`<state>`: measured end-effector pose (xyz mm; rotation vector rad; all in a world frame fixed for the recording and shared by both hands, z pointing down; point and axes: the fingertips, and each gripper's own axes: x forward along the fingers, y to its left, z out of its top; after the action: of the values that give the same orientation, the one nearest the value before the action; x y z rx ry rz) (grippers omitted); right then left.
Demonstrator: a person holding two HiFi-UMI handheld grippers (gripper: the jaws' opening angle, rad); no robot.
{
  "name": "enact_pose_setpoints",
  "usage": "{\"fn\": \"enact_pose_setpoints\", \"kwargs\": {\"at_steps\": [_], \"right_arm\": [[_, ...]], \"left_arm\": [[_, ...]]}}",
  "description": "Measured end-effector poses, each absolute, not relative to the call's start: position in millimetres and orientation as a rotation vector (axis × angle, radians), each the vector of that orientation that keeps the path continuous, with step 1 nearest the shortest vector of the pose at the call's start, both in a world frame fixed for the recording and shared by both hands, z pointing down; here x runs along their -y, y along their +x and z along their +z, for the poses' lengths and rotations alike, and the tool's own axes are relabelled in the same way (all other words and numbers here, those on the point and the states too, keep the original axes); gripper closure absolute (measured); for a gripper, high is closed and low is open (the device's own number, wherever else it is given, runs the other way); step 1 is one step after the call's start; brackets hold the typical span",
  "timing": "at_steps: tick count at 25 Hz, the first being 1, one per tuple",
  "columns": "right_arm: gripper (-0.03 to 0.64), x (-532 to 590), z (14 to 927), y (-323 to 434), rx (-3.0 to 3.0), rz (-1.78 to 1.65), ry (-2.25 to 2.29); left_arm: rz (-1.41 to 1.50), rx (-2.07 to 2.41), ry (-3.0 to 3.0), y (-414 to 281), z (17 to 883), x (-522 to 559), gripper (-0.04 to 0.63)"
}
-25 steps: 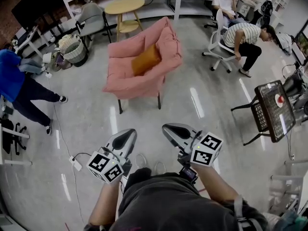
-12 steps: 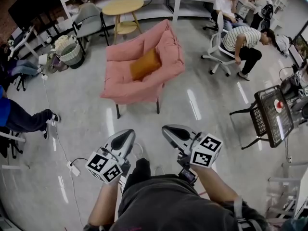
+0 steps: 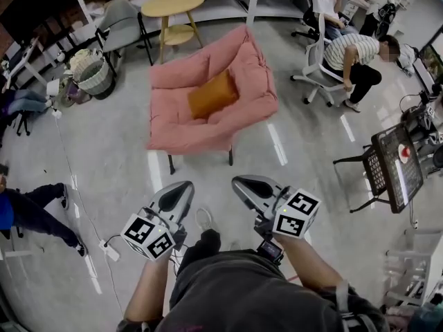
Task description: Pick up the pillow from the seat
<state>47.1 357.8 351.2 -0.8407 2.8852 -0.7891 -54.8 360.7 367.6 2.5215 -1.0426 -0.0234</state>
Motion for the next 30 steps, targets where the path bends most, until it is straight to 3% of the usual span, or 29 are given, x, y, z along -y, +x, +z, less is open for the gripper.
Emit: {"fn": "enact_pose_setpoints", "kwargs": {"at_steps": [30], "right_arm": [[0.603,-179.9,360.3,-21.7,-2.854,-0.82,-0.984]], "left_arm": [[-0.008,0.959,2.508,-128.6,379.6,-184.3,0.586]]}}
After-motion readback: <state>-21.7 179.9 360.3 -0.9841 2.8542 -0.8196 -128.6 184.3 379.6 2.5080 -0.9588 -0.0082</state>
